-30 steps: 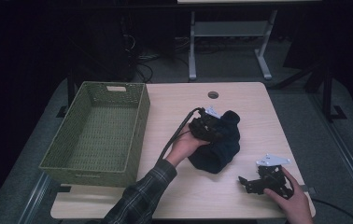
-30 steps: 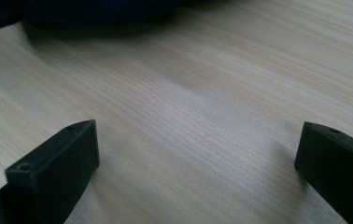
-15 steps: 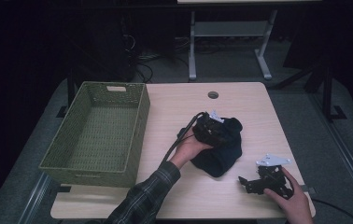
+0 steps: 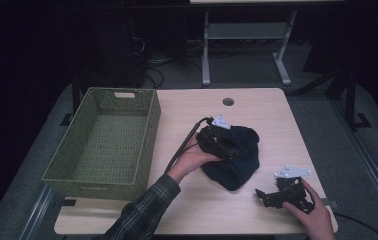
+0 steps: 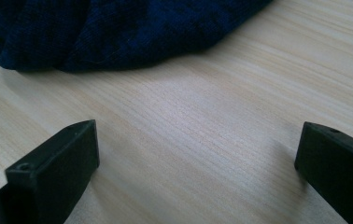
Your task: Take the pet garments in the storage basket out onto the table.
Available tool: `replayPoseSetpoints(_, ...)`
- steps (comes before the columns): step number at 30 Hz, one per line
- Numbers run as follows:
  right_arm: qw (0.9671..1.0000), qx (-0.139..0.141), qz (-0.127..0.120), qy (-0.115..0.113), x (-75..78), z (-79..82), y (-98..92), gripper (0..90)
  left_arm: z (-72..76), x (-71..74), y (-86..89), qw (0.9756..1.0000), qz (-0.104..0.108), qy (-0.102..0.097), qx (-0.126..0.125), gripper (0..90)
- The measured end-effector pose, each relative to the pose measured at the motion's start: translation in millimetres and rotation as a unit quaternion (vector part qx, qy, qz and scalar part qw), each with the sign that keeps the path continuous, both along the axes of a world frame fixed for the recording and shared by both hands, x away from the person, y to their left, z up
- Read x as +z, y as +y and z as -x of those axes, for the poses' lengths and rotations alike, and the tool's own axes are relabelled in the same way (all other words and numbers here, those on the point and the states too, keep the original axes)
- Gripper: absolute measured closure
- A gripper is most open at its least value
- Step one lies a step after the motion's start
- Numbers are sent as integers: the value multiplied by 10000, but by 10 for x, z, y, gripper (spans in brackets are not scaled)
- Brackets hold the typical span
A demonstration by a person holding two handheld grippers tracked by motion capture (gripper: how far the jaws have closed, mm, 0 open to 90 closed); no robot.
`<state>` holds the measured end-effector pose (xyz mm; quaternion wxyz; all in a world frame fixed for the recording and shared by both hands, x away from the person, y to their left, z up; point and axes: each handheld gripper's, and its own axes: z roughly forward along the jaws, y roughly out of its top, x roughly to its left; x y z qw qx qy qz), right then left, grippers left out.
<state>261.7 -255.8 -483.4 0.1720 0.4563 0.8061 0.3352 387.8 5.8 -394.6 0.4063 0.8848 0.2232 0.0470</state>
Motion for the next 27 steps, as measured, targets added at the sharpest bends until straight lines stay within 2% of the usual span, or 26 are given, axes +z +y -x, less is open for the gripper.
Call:
replayPoseSetpoints(5, 10000, -1, -6, 4, 0, 0, 1, 0, 45, 54, 137, 10000, 34, -39, 45, 130)
replayPoseSetpoints(10, 10000, -2, -4, -1, 0, 0, 0, 0, 92, 83, 300, 9997, 155, -83, 157, 130)
replayPoseSetpoints(19, 10000, -7, -11, 1, 0, 0, 2, 0, 229, 23, 621, 9986, 267, -156, 420, 129)
replayPoseSetpoints(21, 10000, -7, -11, 1, 0, 0, 2, 0, 271, 16, 686, 9987, 230, -182, 424, 129)
replayPoseSetpoints(27, 10000, -5, -10, -1, 0, 0, 1, 0, 408, -55, 826, 9978, 264, -231, 559, 129)
